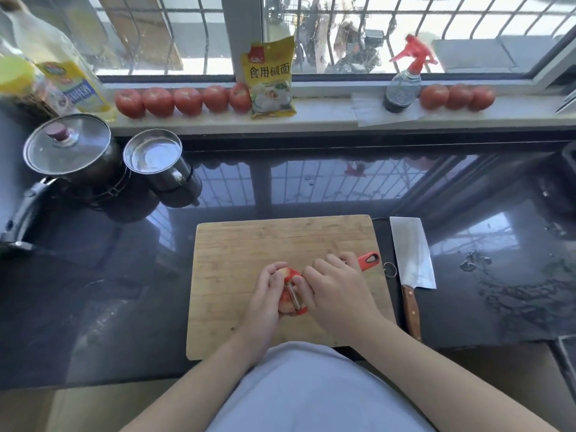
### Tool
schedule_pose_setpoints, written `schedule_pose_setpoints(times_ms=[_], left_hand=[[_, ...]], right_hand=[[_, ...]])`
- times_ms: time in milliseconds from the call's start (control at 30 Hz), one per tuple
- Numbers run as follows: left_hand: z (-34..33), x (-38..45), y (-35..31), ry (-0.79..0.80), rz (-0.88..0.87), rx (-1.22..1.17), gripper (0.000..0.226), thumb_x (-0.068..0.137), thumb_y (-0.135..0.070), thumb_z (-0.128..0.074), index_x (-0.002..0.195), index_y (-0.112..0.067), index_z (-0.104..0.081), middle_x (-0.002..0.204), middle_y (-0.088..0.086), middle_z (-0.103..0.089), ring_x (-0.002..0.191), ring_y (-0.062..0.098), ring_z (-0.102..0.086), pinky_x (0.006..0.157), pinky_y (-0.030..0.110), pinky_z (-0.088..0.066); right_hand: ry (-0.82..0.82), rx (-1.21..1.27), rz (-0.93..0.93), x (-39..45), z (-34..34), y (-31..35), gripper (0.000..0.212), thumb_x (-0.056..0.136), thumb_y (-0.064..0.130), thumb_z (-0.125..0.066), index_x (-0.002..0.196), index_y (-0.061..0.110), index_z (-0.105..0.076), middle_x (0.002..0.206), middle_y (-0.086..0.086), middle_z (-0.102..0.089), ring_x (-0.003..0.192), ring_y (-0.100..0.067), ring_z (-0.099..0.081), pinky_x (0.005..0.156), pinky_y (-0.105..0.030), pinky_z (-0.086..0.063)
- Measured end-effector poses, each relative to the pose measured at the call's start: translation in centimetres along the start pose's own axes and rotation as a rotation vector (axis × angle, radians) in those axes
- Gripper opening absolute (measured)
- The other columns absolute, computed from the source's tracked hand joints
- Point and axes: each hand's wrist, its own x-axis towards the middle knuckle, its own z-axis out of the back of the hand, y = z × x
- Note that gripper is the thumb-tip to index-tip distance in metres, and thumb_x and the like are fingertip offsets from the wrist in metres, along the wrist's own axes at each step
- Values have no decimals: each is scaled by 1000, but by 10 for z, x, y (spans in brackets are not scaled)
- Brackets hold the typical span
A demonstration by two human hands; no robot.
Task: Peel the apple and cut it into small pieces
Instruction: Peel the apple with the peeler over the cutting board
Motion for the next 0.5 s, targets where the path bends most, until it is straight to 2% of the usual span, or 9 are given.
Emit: schedule_pose_setpoints(times_ms=[67,200,400,500], left_hand=[[-1,-1,2,-33,-16,42,30,105,-46,-41,123,-30,-60,101,3,-72,89,19,-68,75,44,-55],[-4,-4,2,-78,-22,95,29,112,-34,-35,117,-28,-63,90,-1,-73,79,20,-66,59,36,-51],[-1,-3,3,-110,5,125,28,112,-30,-37,115,-28,-65,93,6,-72,79,25,-61,57,35,-46],[7,-7,1,-122,38,94,31,112,-32,-36,113,-27,-67,96,4,-72,80,21,-63,56,32,-45]], right_hand=[[0,-6,12,-2,1,-1,39,100,32,-48,64,18,-54,64,2,-53,67,-23,-49,78,-40,-41],[-10,26,41,-8,-3,-3,37,101,32,-49,67,17,-54,66,2,-51,68,-24,-49,77,-40,-43],[9,51,47,-9,-13,-7,37,102,32,-47,70,17,-56,69,2,-53,70,-22,-50,78,-39,-42],[41,24,-6,-16,-26,-23,39,102,34,-47,67,18,-55,68,4,-54,70,-21,-50,75,-39,-41]])
